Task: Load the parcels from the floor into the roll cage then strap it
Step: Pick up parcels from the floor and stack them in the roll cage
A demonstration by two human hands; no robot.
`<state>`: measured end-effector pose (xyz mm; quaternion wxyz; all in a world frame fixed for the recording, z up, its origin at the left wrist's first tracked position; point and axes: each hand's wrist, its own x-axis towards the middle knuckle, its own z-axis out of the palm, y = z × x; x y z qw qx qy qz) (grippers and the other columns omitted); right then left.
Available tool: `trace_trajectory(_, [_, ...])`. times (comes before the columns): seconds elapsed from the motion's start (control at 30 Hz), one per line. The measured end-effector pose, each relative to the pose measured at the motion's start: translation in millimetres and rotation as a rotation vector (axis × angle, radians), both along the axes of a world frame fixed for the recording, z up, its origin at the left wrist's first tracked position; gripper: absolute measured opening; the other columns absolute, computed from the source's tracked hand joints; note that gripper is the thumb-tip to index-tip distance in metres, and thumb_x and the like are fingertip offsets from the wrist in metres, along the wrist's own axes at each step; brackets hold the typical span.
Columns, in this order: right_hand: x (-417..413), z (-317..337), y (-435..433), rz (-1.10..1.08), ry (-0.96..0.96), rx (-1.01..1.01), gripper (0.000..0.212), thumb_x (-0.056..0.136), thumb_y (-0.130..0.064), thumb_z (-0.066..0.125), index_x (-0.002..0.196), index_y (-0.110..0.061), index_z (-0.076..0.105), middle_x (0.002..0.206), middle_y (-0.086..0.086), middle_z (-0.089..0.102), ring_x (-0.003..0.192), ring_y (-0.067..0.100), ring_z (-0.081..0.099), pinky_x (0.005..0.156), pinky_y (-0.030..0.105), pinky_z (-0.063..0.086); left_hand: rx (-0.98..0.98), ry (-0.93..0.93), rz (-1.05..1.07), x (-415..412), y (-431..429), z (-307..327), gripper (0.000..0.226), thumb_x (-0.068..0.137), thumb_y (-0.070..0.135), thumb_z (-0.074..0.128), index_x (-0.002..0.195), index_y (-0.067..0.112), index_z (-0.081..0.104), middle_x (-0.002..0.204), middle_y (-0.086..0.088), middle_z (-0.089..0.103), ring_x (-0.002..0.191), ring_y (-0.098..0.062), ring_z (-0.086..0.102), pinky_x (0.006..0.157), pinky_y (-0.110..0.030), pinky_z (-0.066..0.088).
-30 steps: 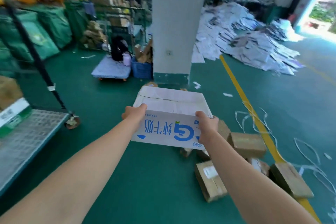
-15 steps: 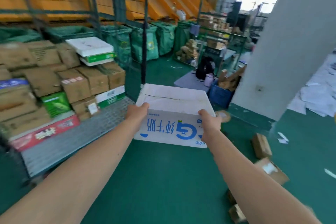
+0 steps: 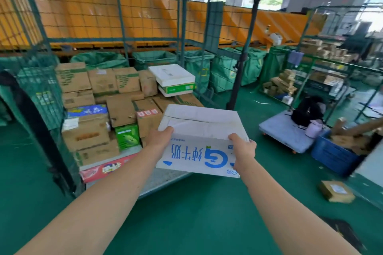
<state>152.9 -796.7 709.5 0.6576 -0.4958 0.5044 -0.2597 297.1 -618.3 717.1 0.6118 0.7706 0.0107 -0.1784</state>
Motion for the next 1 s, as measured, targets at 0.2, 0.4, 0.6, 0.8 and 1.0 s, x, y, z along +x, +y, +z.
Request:
trace_trajectory(0.2, [118.5,-4.7,13.2,0.140,0.003,0.015,0.074,0.068,-0.036,0.072,0.130,-0.020,0.036,0.124,0.014,0.050,0.098,0.035,0.062,0.083,0.053,0.058,-0.033,0.056,0.151,90.3,30.1,-5.7,0.059,0.071,0.043,0.066,0.112,0.010,0.039,0.105,-0.013,0.061,0.092,-0.033,0.065,0.083,-0.049,0.057])
trace_trajectory(0.4, [243.8,-15.3,15.4,0.281,0.014,0.034,0.068,0.078,-0.029,0.073,0.133,-0.020,0.035,0.118,0.014,0.054,0.097,0.032,0.063,0.079,0.048,0.059,-0.065,0.066,0.317,183.0,46.3,-16.0,0.045,0.089,0.034,0.061,0.123,0.008,0.045,0.099,-0.010,0.064,0.074,-0.021,0.059,0.054,-0.029,0.040])
trace_trajectory(0.6, [377.6,-9.8,14.1,0.454,-0.080,0.064,0.065,0.062,-0.027,0.080,0.113,-0.014,0.042,0.103,0.014,0.064,0.088,0.033,0.068,0.079,0.050,0.059,-0.037,0.005,0.456,283.2,48.2,-10.7,0.046,0.094,0.031,0.059,0.132,0.007,0.046,0.109,-0.009,0.055,0.098,-0.029,0.056,0.080,-0.036,0.045])
trace_trajectory(0.8, [502.1,-19.7,8.6,0.627,-0.080,0.027,0.075,0.056,-0.035,0.080,0.121,-0.018,0.047,0.107,0.014,0.066,0.088,0.034,0.070,0.074,0.053,0.061,0.003,-0.003,0.608,371.4,55.3,-10.0,0.047,0.089,0.035,0.061,0.128,0.014,0.046,0.108,-0.008,0.052,0.108,-0.034,0.055,0.098,-0.048,0.046])
trace_trajectory(1.0, [592.3,-22.1,23.8,0.741,-0.042,0.030,0.048,0.083,-0.016,0.075,0.117,-0.015,0.043,0.099,0.013,0.062,0.069,0.024,0.062,0.055,0.034,0.051,0.006,-0.027,0.724,449.0,78.9,-19.6,0.053,0.086,0.039,0.063,0.126,0.009,0.046,0.113,-0.012,0.056,0.093,-0.030,0.058,0.079,-0.039,0.051])
